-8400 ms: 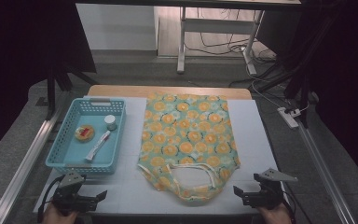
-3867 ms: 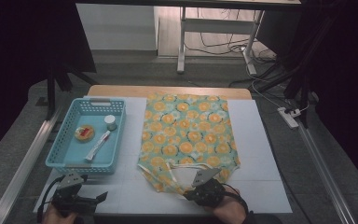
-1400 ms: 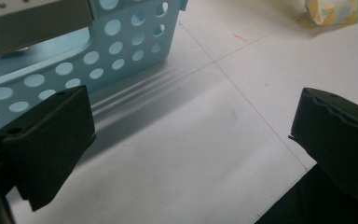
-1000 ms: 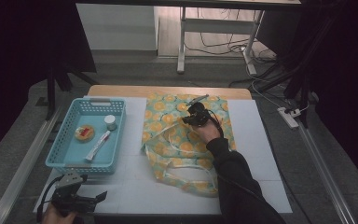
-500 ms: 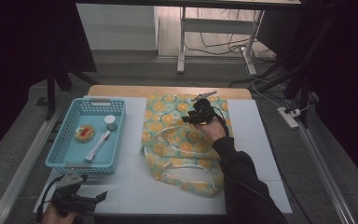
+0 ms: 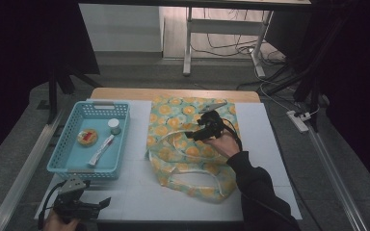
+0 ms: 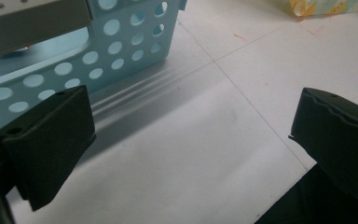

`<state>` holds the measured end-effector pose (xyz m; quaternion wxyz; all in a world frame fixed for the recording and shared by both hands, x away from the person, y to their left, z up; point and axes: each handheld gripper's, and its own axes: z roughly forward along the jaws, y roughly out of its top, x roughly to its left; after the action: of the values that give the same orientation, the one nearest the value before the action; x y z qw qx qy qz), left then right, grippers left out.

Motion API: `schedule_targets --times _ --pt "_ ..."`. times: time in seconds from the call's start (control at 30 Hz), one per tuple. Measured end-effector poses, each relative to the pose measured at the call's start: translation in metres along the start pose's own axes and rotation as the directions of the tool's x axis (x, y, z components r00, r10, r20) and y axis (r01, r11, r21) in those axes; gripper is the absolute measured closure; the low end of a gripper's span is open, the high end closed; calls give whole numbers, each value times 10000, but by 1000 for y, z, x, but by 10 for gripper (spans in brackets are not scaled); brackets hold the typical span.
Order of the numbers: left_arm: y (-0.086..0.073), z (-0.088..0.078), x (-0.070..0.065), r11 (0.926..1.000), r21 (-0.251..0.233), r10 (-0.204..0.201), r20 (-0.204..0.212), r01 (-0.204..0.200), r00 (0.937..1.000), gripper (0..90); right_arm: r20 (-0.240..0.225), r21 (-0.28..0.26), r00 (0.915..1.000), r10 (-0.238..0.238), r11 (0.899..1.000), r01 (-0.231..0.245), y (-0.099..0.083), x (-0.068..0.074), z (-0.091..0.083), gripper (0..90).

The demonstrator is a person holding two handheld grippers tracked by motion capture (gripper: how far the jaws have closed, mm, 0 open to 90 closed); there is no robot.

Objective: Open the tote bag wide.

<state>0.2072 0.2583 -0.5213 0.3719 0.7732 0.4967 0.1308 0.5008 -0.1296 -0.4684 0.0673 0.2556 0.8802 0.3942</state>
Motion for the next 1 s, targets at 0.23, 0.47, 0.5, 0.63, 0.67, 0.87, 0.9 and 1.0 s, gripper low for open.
schedule_targets --times 0.23,0.47,0.5,0.63,0.67,0.87,0.9,1.0 --pt "0 0 0 10000 6 -16 -2 16 10000 0 -267 286 9996 -127 9995 134 -16 16 -11 4" --pt "0 0 0 10000 -8 -16 34 16 10000 0 -170 877 9980 -613 9942 626 -40 29 -11 0" --pt "0 0 0 10000 -7 -7 34 7 10000 0 -108 1006 9977 -666 9926 674 -44 30 -10 0" --pt "0 0 0 10000 -15 7 39 -7 10000 0 -41 1541 9976 -694 9856 692 -59 31 -4 0" --pt "0 0 0 10000 -19 12 42 -12 10000 0 -96 1612 9976 -679 9845 685 -62 31 -2 0" --pt "0 0 0 10000 -20 38 53 -37 10000 0 -33 2151 9942 -1079 9708 1061 -73 34 8 9" --pt "0 0 0 10000 -21 56 56 -56 10000 0 56 2195 9917 -1283 9677 1239 -75 35 10 15" --pt "0 0 0 10000 -15 42 53 -42 10000 0 37 2170 9885 -1514 9650 1470 -75 37 8 103"
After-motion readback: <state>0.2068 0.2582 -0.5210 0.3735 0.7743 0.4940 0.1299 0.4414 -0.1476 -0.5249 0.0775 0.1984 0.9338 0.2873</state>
